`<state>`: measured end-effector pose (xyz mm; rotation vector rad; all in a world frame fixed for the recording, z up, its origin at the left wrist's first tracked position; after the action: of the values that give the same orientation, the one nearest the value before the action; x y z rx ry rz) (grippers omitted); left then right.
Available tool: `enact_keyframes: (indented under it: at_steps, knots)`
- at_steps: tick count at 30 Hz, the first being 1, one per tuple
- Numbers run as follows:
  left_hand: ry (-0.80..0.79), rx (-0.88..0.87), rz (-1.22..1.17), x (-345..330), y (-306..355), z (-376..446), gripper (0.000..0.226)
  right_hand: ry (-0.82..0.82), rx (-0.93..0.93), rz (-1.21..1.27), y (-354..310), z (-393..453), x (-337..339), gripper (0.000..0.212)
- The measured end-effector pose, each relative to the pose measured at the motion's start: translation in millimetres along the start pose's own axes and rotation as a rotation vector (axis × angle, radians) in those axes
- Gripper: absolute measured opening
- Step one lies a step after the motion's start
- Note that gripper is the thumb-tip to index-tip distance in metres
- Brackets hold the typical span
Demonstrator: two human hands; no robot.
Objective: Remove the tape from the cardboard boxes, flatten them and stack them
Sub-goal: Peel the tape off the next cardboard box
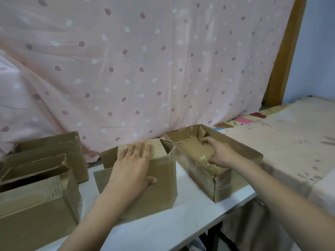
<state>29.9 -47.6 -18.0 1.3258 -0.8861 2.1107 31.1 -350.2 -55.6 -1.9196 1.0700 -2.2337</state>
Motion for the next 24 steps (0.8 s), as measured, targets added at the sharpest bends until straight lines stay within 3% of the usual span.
enact_keyframes:
  at_steps: [3, 5, 7, 13, 17, 20, 24]
  knots:
    - [0.017, -0.004, 0.005, -1.1, 0.4, -0.9, 0.102, -0.040, -0.098, -0.113, 7.2, 6.6, -13.0, 0.036]
    - [0.020, -0.002, 0.004, -1.9, 0.9, -2.1, 0.101, -0.039, -0.100, -0.186, 9.1, 11.3, -19.5, 0.016]
    - [0.022, 0.000, 0.004, -2.8, 1.1, -2.8, 0.101, -0.043, -0.079, -0.253, 9.4, 14.0, -25.5, 0.009]
    - [0.036, 0.002, -0.022, -1.8, -0.9, -2.2, 0.100, -0.063, -0.065, -0.301, 5.4, 14.4, -37.7, 0.019]
    - [0.037, 0.016, -0.041, -2.2, -0.5, -3.1, 0.099, -0.067, -0.101, -0.199, -2.0, 2.8, -25.0, 0.048]
    - [0.035, 0.033, -0.036, -2.3, -0.4, -4.0, 0.099, -0.131, -0.163, -0.172, -6.4, -5.6, -17.1, 0.056]
    - [0.020, 0.095, -0.018, -3.2, -1.1, -6.8, 0.097, 0.080, -0.150, -0.154, -24.7, -17.0, -5.6, 0.056]
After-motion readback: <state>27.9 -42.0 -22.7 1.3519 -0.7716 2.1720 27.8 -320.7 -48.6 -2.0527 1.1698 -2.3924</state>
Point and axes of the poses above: each hand's wrist, its own z-axis towards the middle knuckle, its own x-axis out of the back of the hand, y = z × x, the point moved 2 cm from there along z, towards the middle knuckle, and after that the axes turned 15 degrees about -x, right-handed, at the moved point
